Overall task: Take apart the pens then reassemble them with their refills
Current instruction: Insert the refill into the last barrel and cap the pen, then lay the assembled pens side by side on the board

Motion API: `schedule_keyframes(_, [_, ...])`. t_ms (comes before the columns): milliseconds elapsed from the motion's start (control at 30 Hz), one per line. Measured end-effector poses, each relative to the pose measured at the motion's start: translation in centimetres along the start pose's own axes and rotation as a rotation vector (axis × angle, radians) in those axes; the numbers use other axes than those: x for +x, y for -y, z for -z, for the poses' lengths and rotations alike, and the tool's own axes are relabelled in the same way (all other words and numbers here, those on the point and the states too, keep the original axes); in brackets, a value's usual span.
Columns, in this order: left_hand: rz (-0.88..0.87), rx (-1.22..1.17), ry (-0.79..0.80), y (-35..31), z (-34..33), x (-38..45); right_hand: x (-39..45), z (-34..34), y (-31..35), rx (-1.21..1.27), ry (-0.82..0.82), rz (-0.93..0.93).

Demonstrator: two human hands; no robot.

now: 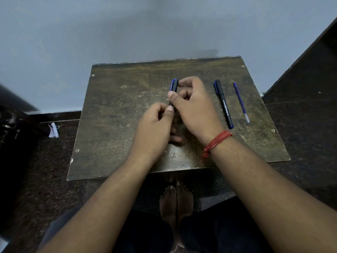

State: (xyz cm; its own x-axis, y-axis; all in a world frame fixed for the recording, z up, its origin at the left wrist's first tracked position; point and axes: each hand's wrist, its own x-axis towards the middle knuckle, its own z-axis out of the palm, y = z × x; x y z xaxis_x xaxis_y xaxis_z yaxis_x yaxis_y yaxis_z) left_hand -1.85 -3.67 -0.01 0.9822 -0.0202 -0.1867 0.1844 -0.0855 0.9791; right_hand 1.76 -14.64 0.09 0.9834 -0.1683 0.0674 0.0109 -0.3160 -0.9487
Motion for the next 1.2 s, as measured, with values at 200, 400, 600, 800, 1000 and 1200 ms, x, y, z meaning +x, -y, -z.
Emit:
schedule_keyframes(200, [-0.322, 0.409, -0.157, 1.0, 0.8, 0.6, 0.0, -0.5, -0.2, 0.016, 0.005, -0.014])
schedule_keyframes(400, [-0.405, 0.525, -0.222, 1.2, 1.1, 0.8, 0.0, -0.8, -0.5, -0.032, 0.024, -0.008])
schedule_keyframes(600, [-0.468, 0.627, -0.254, 1.4, 1.5, 1.2, -0.2, -0.8, -0.4, -0.115, 0.088, 0.011])
schedule_keyframes(800, [-0.439, 0.813, -0.271, 1.5, 2.3, 1.8, -0.3, -0.1, -0.2, -0.244, 0.099, 0.06])
schedule_keyframes(1000, [-0.402, 0.899, -0.282, 1.7, 2.3, 1.8, 0.1, 0.9, -0.4, -0.348, 0.051, 0.102])
schedule_keyframes(1200, [-0.368, 0.85, -0.292, 1.6, 2.2, 1.8, 1.1, 3.6, -0.4, -0.557, -0.041, 0.11])
